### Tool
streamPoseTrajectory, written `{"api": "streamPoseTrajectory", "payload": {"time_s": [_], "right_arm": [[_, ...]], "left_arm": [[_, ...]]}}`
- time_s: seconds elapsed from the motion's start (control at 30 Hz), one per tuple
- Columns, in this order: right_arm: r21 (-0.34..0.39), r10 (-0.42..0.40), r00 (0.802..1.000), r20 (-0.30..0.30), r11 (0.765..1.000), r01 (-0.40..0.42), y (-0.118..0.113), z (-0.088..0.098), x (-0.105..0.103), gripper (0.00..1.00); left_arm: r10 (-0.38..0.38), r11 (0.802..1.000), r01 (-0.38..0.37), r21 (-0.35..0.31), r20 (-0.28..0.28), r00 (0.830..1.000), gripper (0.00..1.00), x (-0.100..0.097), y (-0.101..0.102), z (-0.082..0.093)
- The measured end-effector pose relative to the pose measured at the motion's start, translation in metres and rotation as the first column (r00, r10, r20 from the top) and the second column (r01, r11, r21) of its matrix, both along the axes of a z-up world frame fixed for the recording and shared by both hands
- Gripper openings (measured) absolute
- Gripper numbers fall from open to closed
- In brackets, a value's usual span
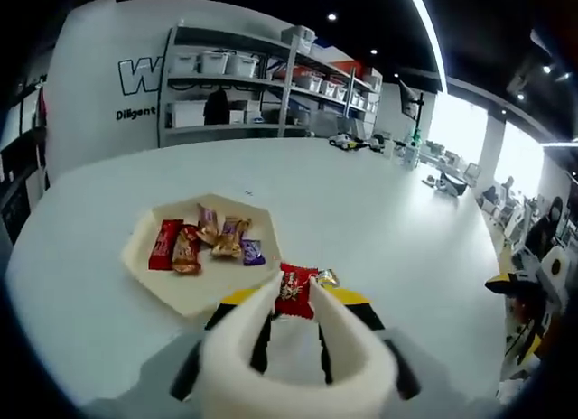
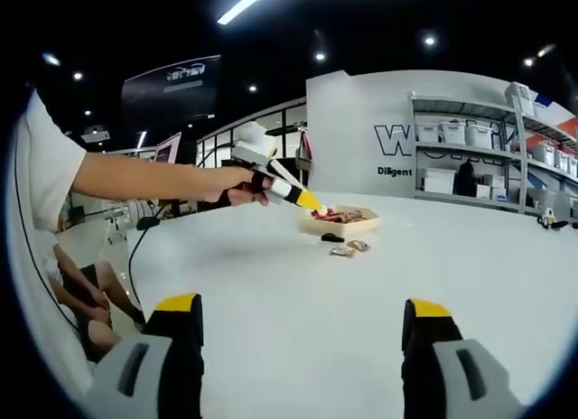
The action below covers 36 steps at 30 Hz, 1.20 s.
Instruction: Place the target food into the container with the food tongs after gripping and lifting it, then release it inside without dropping or visibly crushing the food.
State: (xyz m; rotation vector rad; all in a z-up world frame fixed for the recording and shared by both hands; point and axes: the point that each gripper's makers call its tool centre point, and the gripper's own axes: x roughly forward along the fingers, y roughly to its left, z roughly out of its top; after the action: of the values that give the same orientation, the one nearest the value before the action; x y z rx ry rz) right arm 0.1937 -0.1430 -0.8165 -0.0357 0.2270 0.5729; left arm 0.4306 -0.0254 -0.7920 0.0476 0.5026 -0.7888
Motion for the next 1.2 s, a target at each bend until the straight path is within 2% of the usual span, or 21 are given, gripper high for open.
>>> {"api": "streamPoseTrajectory", "payload": {"time_s": [0.1,0.2,0.37,0.47,0.53,0.6,0.9,1.03,1.2], "right_arm": [[0.000,-0.009,1.000,-0.001,1.000,0.009,-0.004,-0.001,0.002,0.90],[-0.002,-0.017,1.000,-0.005,1.000,0.017,-0.008,-0.002,0.004,0.90],[-0.006,-0.033,0.999,-0.011,0.999,0.033,-0.016,-0.003,0.009,0.90],[-0.003,-0.042,0.999,-0.015,0.999,0.042,-0.018,-0.005,0.013,0.90],[-0.009,-0.041,0.999,-0.019,0.999,0.041,-0.018,-0.006,0.014,0.90],[-0.014,-0.045,0.999,-0.025,0.999,0.045,-0.020,-0.008,0.014,0.90],[-0.018,-0.058,0.998,-0.031,0.998,0.057,-0.026,-0.009,0.018,0.90],[-0.020,-0.059,0.998,-0.030,0.998,0.058,-0.025,-0.008,0.018,0.90],[-0.010,-0.052,0.998,-0.025,0.999,0.051,-0.019,-0.006,0.018,0.91]], "left_arm": [[0.018,1.000,-0.018,-0.014,-0.019,1.000,0.19,0.009,0.000,-0.001],[0.030,0.999,-0.030,0.011,-0.005,1.000,0.19,0.020,0.002,-0.007],[0.061,0.998,-0.061,0.008,-0.005,0.998,0.20,0.041,0.004,-0.012],[0.075,0.997,-0.074,0.023,-0.043,0.996,0.19,0.050,0.003,-0.024],[0.079,0.996,-0.078,0.039,-0.021,0.997,0.20,0.057,0.003,-0.028],[0.082,0.996,-0.080,0.037,-0.030,0.996,0.20,0.061,0.003,-0.032],[0.093,0.994,-0.090,0.055,-0.040,0.995,0.21,0.070,0.008,-0.044],[0.085,0.995,-0.084,0.054,-0.026,0.996,0.21,0.068,0.007,-0.041],[0.067,0.997,-0.067,0.028,-0.005,0.998,0.21,0.059,0.007,-0.028]]}}
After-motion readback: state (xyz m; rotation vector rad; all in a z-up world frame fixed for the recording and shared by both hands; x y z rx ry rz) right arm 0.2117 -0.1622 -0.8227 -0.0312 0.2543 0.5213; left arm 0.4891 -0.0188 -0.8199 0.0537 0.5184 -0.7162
